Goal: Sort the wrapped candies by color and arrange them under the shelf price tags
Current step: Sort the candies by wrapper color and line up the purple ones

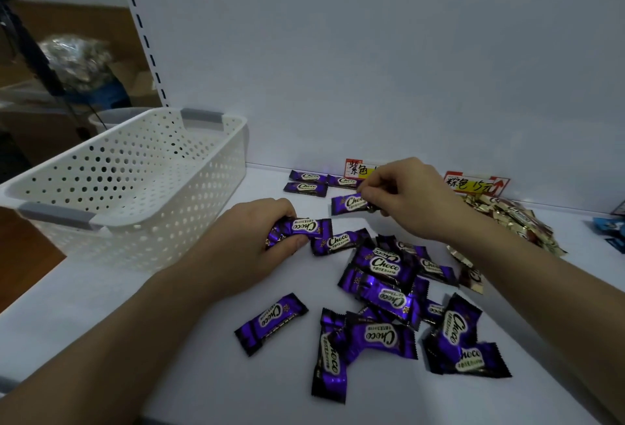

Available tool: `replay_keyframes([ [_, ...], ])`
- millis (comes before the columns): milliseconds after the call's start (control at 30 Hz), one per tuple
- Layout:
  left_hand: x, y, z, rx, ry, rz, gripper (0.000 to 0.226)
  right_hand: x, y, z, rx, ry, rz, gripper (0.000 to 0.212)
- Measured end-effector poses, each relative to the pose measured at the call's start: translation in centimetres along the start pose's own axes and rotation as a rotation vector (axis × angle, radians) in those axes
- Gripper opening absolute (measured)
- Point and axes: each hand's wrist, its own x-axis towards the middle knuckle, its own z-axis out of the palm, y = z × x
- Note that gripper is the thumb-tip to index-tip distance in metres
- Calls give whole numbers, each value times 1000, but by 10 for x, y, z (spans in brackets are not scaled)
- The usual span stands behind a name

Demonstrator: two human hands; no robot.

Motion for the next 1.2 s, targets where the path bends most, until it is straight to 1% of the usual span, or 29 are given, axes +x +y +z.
replay_keyframes([
  [133,2,0,2,27,4,19,41,-2,12,7,-130,-16,83,13],
  [233,3,0,3,47,11,20,39,-4,15,8,-209,31,30,11],
  [267,4,0,3,51,16,18,39,-5,15,7,-204,41,-7,9],
  [333,4,1,3,59,32,14,36,-8,14,3,-162,-10,-68,3],
  [400,5,1,2,52,60,-6,30,-8,13,5,-106,-76,-75,3],
  [433,7,2,2,45,70,-20,26,-6,13,7,-93,-73,-64,3],
  [533,8,2,3,35,83,-47,24,5,16,17,-124,1,-19,5],
  [600,8,2,5,36,74,-57,28,10,16,23,-147,44,-15,8],
  [700,9,0,6,28,65,-62,33,15,15,28,-211,66,-38,12],
  [867,7,0,6,1,78,-70,24,22,8,33,-338,103,-67,16],
  [1033,7,1,5,-8,80,-70,26,25,9,40,-340,145,-58,16],
  [1200,8,-2,5,-3,64,-57,30,28,9,40,-344,146,-56,18],
])
